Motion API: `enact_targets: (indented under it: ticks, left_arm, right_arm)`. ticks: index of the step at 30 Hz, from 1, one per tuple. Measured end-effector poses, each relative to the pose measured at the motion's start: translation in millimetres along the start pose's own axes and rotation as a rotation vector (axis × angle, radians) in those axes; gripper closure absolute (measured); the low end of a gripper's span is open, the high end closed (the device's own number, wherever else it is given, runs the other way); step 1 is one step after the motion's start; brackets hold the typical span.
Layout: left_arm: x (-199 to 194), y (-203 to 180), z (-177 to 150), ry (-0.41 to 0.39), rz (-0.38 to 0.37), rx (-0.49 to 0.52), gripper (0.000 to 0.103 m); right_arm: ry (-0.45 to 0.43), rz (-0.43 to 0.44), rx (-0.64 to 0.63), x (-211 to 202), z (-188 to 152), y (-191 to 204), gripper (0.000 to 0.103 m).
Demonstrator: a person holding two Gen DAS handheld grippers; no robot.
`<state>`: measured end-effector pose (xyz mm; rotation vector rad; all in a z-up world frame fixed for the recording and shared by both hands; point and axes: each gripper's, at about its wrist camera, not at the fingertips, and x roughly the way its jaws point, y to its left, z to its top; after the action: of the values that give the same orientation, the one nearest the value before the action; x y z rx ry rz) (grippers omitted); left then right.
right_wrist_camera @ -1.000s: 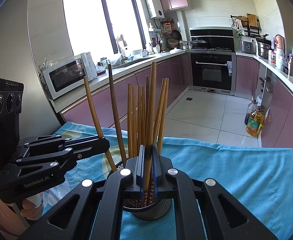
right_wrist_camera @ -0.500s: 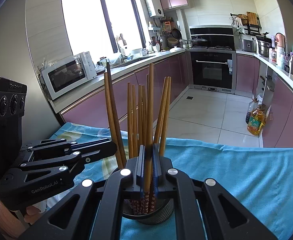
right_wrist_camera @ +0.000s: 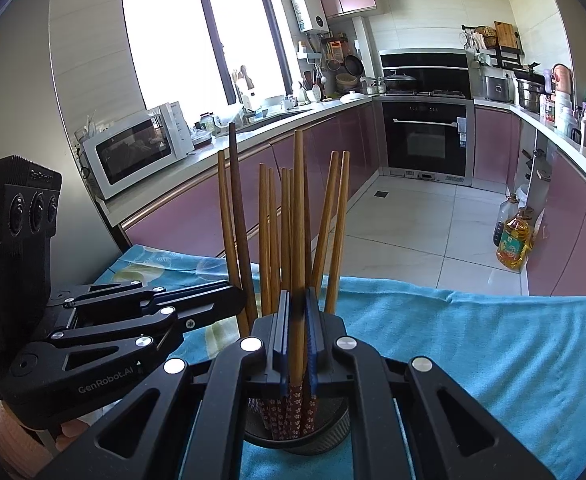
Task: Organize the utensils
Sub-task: 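Lower both held chopsticks down into the mesh cup, then open both grippers to release the chopsticks into the cup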
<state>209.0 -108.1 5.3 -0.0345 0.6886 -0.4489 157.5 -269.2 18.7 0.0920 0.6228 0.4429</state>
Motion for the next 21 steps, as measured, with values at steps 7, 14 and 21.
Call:
enact_targets:
  ticks: [7, 14, 21]
  left_arm:
    - [0.4, -1.9, -0.1, -0.001, 0.006, -0.004, 0.093]
    - [1.6, 0.4, -0.8, 0.003, 0.012, -0.012, 0.080]
    - [1.7, 2.4, -2.3, 0.002, 0.020, -0.014, 0.072]
  right_arm:
    - [-0.005, 0.000, -0.001, -2.3, 0.1, 2.2, 0.096]
    - [-0.007, 0.002, 0.001, -5.3, -2.6, 1.5, 0.095]
    - [-0.008, 0.001, 0.005, -6.1, -6.0, 1.5, 0.087]
